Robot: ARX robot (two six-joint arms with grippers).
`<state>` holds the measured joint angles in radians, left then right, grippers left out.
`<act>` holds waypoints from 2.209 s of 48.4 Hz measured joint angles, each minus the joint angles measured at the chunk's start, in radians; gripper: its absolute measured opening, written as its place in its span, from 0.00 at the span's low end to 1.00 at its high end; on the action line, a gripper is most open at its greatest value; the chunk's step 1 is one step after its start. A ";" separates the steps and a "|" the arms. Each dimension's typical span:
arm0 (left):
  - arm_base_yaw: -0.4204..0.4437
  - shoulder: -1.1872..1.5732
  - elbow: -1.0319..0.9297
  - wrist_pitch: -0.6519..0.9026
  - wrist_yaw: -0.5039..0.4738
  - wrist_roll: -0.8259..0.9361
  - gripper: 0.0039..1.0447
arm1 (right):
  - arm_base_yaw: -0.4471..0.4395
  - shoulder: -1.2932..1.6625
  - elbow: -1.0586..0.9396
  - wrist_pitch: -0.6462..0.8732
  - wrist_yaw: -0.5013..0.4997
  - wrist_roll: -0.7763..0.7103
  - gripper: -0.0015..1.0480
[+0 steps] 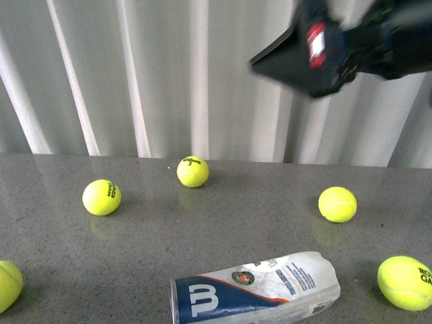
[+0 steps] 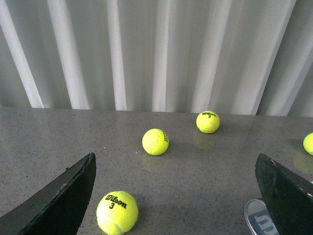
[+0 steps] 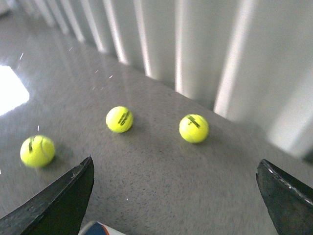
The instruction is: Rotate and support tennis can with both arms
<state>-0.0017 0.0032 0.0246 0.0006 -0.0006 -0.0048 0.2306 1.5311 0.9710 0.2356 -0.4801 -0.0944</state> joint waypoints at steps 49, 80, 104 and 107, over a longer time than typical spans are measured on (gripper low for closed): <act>0.000 0.000 0.000 0.000 0.000 0.000 0.94 | -0.220 -0.545 -0.805 0.572 0.487 0.097 0.03; 0.000 0.000 0.000 0.000 0.000 0.000 0.94 | -0.229 -0.866 -0.966 0.404 0.480 0.097 0.03; 0.000 0.000 0.000 0.000 0.000 0.000 0.94 | -0.229 -1.125 -0.967 0.170 0.479 0.097 0.03; 0.000 0.000 0.000 0.000 0.000 0.000 0.94 | -0.229 -1.157 -0.967 0.138 0.479 0.097 0.03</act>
<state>-0.0017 0.0032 0.0246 0.0006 -0.0006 -0.0044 0.0021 0.3740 0.0044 0.3740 -0.0010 0.0021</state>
